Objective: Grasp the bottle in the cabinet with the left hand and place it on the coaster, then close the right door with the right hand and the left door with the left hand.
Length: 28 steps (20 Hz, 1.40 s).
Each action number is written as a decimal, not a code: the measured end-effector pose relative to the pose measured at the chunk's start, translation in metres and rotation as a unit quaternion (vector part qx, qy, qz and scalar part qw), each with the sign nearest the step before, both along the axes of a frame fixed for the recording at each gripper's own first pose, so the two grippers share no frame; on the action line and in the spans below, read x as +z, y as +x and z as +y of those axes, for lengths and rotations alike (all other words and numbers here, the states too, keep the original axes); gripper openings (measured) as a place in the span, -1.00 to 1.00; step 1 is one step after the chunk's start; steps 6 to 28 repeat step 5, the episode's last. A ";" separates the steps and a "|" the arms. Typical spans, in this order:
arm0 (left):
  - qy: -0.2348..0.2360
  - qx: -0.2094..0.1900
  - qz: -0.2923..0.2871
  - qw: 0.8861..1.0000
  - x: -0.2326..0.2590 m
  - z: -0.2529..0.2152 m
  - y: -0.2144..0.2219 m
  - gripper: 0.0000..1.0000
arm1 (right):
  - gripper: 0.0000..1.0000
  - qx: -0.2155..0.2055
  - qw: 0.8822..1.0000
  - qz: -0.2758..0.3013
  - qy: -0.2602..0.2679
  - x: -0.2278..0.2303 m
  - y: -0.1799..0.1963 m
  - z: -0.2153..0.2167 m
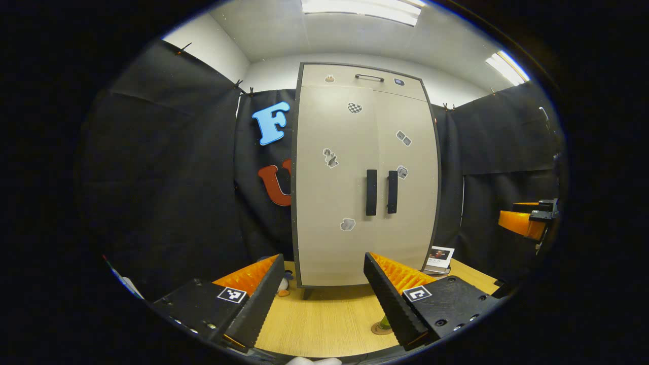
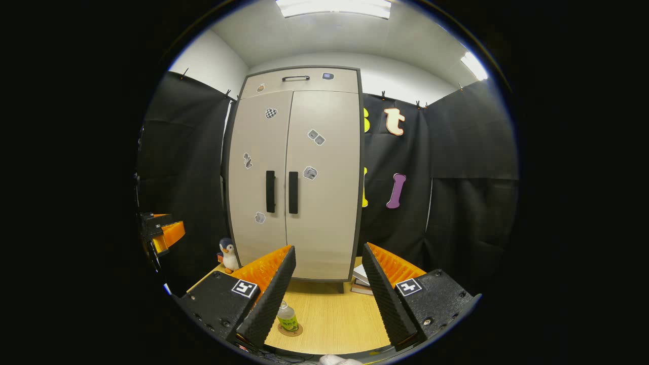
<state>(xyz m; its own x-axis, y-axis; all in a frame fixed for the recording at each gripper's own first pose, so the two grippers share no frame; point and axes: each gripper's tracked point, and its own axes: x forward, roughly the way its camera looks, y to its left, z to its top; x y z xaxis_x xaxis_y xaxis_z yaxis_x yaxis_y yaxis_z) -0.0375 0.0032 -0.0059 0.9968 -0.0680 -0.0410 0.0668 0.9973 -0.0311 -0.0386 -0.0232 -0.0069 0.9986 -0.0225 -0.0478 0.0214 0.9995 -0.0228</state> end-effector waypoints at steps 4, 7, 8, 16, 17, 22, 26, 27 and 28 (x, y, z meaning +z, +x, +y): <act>0.002 -0.004 -0.002 1.000 0.003 -0.005 -0.008 0.92 | 0.63 0.001 1.000 0.002 0.007 -0.003 -0.010 -0.001; 0.001 -0.005 -0.004 1.000 0.006 -0.006 -0.009 0.92 | 0.63 0.001 1.000 -0.001 0.007 0.000 -0.012 -0.001; 0.001 -0.005 -0.004 1.000 0.006 -0.006 -0.009 0.92 | 0.63 0.001 1.000 -0.001 0.007 0.000 -0.012 -0.001; 0.001 -0.005 -0.004 1.000 0.006 -0.006 -0.009 0.92 | 0.63 0.001 1.000 -0.001 0.007 0.000 -0.012 -0.001; 0.001 -0.005 -0.004 1.000 0.006 -0.006 -0.009 0.92 | 0.63 0.001 1.000 -0.001 0.007 0.000 -0.012 -0.001; 0.001 -0.005 -0.004 1.000 0.006 -0.006 -0.009 0.92 | 0.63 0.001 1.000 -0.001 0.007 0.000 -0.012 -0.001; 0.001 -0.005 -0.004 1.000 0.006 -0.006 -0.009 0.92 | 0.63 0.001 1.000 -0.001 0.007 0.000 -0.012 -0.001; 0.001 -0.005 -0.004 1.000 0.006 -0.006 -0.009 0.92 | 0.63 0.001 1.000 -0.001 0.007 0.000 -0.012 -0.001; 0.001 -0.005 -0.004 1.000 0.006 -0.006 -0.009 0.92 | 0.63 0.001 1.000 -0.001 0.007 0.000 -0.012 -0.001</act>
